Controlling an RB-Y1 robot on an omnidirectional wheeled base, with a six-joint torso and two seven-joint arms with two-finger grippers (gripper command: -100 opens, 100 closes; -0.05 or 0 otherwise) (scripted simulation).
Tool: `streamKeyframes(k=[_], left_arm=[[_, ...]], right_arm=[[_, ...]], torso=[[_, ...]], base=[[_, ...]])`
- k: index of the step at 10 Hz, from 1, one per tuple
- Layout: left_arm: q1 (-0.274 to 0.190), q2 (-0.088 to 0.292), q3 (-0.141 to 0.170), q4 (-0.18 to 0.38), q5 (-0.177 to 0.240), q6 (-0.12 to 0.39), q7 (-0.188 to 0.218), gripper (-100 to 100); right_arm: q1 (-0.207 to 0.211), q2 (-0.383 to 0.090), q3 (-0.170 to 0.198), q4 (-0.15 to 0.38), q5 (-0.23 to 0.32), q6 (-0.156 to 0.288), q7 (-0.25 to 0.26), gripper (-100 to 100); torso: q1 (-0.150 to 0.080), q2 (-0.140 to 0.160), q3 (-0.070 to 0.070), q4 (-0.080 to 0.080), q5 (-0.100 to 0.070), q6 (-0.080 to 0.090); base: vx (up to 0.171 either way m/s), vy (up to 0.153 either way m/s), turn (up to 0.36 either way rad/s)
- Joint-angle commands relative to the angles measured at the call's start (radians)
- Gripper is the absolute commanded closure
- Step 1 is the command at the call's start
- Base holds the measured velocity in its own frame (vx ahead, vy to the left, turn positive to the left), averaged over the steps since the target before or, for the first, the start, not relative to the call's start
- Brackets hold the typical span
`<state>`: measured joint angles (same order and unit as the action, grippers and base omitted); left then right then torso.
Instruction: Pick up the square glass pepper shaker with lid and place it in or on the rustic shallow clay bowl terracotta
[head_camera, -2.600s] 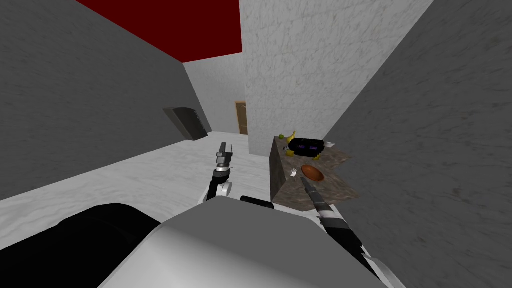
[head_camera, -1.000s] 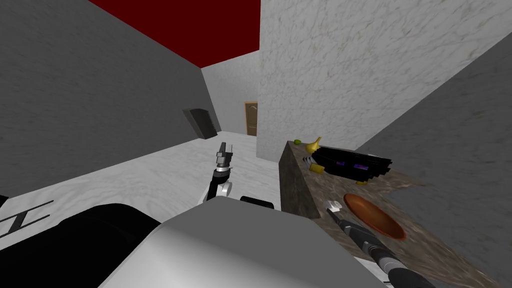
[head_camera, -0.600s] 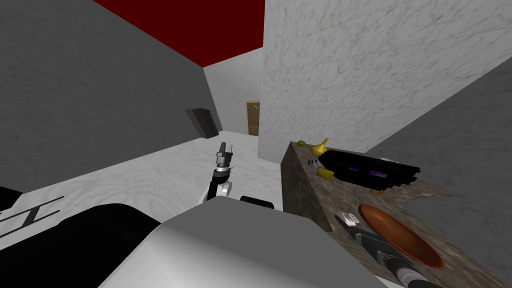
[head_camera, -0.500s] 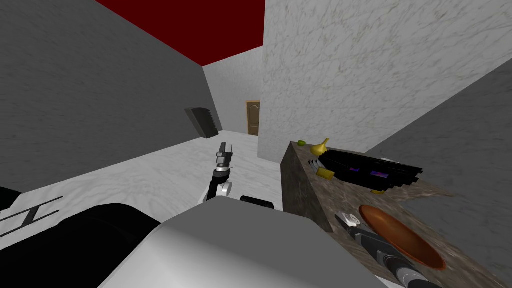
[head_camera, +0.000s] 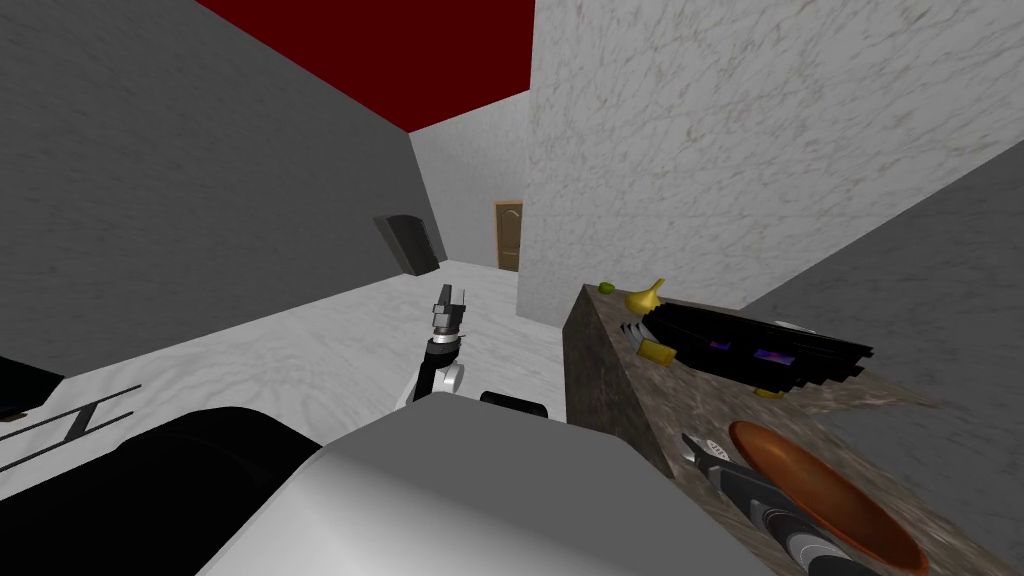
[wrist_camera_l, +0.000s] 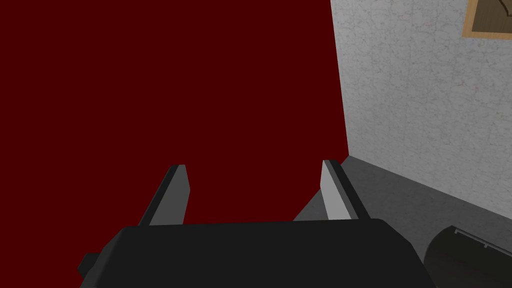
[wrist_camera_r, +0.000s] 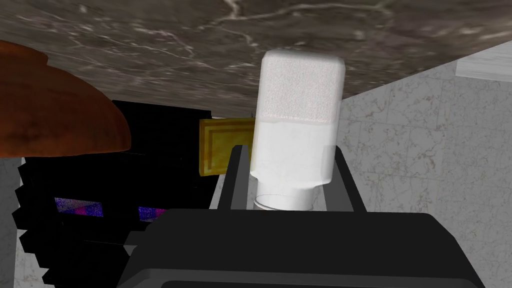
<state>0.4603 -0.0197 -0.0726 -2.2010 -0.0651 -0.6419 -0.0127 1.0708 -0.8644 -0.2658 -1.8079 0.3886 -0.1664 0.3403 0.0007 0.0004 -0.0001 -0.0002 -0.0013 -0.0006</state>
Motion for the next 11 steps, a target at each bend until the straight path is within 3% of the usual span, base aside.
streamKeyframes(k=[1, 3, 4, 5, 6, 7, 8, 11], left_arm=[[0.000, 0.000, 0.000, 0.000, 0.000, 0.000, 0.000, 0], [0.000, 0.000, 0.000, 0.000, 0.000, 0.000, 0.000, 0], [0.000, 0.000, 0.000, 0.000, 0.000, 0.000, 0.000, 0], [0.000, 0.000, 0.000, 0.000, 0.000, 0.000, 0.000, 0], [0.000, 0.000, 0.000, 0.000, 0.000, 0.000, 0.000, 0], [0.000, 0.000, 0.000, 0.000, 0.000, 0.000, 0.000, 0], [0.000, 0.000, 0.000, 0.000, 0.000, 0.000, 0.000, 0], [0.000, 0.000, 0.000, 0.000, 0.000, 0.000, 0.000, 0]], right_arm=[[0.000, 0.000, 0.000, 0.000, 0.000, 0.000, 0.000, 100], [0.000, 0.000, 0.000, 0.000, 0.000, 0.000, 0.000, 100], [0.000, 0.000, 0.000, 0.000, 0.000, 0.000, 0.000, 0], [0.029, -0.012, -0.012, -0.032, -0.003, 0.001, -0.004, 100], [0.015, -0.006, -0.007, -0.016, -0.001, -0.001, -0.001, 100], [0.017, -0.007, -0.008, -0.018, -0.002, -0.002, -0.002, 0], [0.012, -0.031, -0.037, -0.009, -0.034, -0.019, -0.012, 100], [0.007, -0.070, -0.086, 0.001, -0.081, -0.046, -0.029, 100]], torso=[[0.000, 0.000, 0.000, 0.000, 0.000, 0.000], [-0.001, 0.000, 0.000, 0.000, 0.000, 0.000], [-0.001, 0.000, 0.000, 0.000, 0.000, 0.000], [-0.001, 0.000, 0.000, 0.000, 0.000, 0.000], [-0.001, 0.002, 0.001, 0.000, 0.000, 0.001], [-0.001, 0.002, 0.001, 0.000, 0.000, 0.001], [-0.001, 0.001, 0.000, 0.000, 0.000, 0.000], [0.001, -0.006, -0.003, -0.001, 0.001, -0.003]], base=[[0.000, 0.000, 0.000], [0.000, 0.000, 0.000], [0.000, 0.000, 0.000], [-0.035, 0.001, -0.075], [-0.024, 0.001, -0.024], [0.000, 0.000, 0.000], [0.020, 0.022, 0.086], [0.061, 0.018, 0.081]])
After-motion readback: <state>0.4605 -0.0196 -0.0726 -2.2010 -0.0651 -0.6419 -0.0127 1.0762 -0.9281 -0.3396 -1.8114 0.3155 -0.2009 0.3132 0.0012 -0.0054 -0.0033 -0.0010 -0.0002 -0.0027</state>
